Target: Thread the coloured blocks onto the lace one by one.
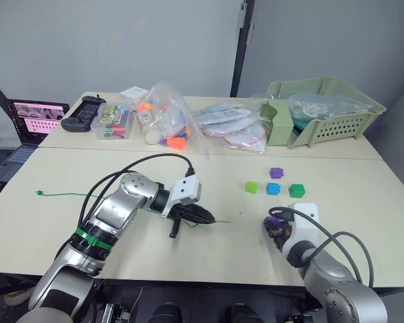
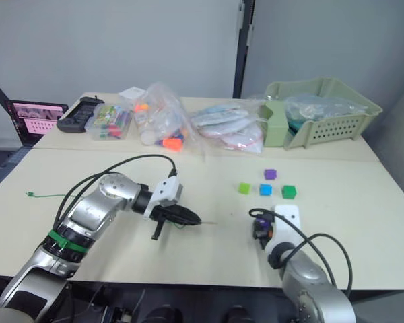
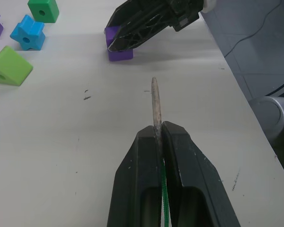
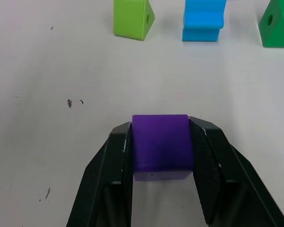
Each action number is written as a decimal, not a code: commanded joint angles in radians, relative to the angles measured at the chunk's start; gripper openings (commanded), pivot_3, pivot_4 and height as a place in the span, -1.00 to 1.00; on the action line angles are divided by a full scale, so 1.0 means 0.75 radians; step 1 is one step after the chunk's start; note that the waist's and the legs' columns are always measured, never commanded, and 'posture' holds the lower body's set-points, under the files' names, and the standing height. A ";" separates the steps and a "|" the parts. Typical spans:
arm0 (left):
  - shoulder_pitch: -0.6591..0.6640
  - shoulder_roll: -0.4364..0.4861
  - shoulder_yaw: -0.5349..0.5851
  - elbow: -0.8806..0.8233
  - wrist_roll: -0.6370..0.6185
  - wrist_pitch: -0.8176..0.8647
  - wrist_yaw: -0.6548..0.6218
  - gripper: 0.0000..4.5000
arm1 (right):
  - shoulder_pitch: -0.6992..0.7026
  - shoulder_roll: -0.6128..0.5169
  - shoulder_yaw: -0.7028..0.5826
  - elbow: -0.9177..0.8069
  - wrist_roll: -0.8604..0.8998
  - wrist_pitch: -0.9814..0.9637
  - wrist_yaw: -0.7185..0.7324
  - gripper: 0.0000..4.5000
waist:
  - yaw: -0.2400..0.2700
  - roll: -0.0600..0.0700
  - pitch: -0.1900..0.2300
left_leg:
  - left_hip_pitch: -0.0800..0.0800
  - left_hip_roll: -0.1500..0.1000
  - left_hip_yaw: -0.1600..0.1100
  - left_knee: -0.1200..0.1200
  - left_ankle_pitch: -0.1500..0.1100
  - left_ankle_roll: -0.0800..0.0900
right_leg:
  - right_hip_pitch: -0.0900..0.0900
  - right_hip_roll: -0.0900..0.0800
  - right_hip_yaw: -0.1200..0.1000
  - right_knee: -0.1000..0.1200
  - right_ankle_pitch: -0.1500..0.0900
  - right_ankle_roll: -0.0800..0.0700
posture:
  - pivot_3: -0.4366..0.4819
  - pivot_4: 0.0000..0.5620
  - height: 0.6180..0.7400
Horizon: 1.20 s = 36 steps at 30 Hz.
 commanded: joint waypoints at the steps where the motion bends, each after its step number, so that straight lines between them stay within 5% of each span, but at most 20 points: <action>1: 0.004 -0.003 0.006 -0.020 0.005 -0.020 -0.009 -1.00 | 0.000 -0.005 -0.029 -0.092 0.034 0.062 0.008 0.11 | 0.000 0.000 0.000 | 0.000 0.000 0.000 0.000 0.000 0.000 | 0.000 0.000 0.000 0.000 0.000 0.000 | -0.05 -0.47 0.95; 7: 0.020 -0.008 0.013 -0.024 0.013 -0.024 -0.001 -1.00 | -0.116 -0.174 -0.226 -0.189 0.189 0.253 0.178 0.98 | -0.001 0.000 0.000 | 0.000 0.000 0.000 0.000 0.000 0.000 | 0.000 0.000 0.000 0.000 0.000 0.000 | -0.05 -0.47 0.95; 12: 0.035 -0.019 0.019 -0.034 0.021 -0.024 0.019 -1.00 | -0.269 -0.681 -0.320 -0.075 0.404 0.278 0.629 0.98 | 0.002 0.000 0.000 | 0.000 -0.001 0.000 0.001 0.000 0.000 | 0.001 -0.001 0.000 -0.002 0.000 0.000 | -0.05 -0.47 0.95; 16: 0.041 -0.025 0.021 -0.036 0.029 -0.029 0.038 -1.00 | -0.297 -1.147 -0.090 0.124 0.241 -0.107 1.034 0.98 | 0.000 0.001 0.000 | 0.001 0.001 -0.001 0.000 0.000 0.000 | 0.004 0.001 -0.002 -0.006 -0.001 0.000 | -0.05 -0.47 0.95; 19: 0.056 -0.020 0.024 -0.061 0.031 -0.022 0.056 -1.00 | -0.363 -1.340 0.128 0.362 0.065 -0.501 1.337 0.98 | -0.002 0.001 0.000 | 0.001 0.000 0.000 -0.001 0.000 0.000 | 0.004 0.000 -0.001 -0.007 -0.001 0.000 | -0.05 -0.47 0.95; 26: 0.078 -0.010 0.028 -0.107 0.036 -0.002 0.096 -1.00 | -0.659 -1.300 0.498 0.800 -0.236 -0.973 1.682 0.98 | -0.004 0.001 0.000 | 0.001 0.000 0.002 0.000 0.000 0.000 | 0.004 0.000 -0.001 -0.006 -0.001 0.001 | -0.05 -0.47 0.95; 36: 0.095 -0.010 0.022 -0.162 0.041 0.023 0.142 -1.00 | -0.912 -1.103 0.718 1.032 -0.479 -1.058 1.845 0.98 | 0.005 0.001 0.000 | 0.000 -0.001 0.001 0.001 0.000 0.000 | 0.002 -0.001 -0.001 -0.001 -0.001 0.000 | -0.05 -0.47 0.95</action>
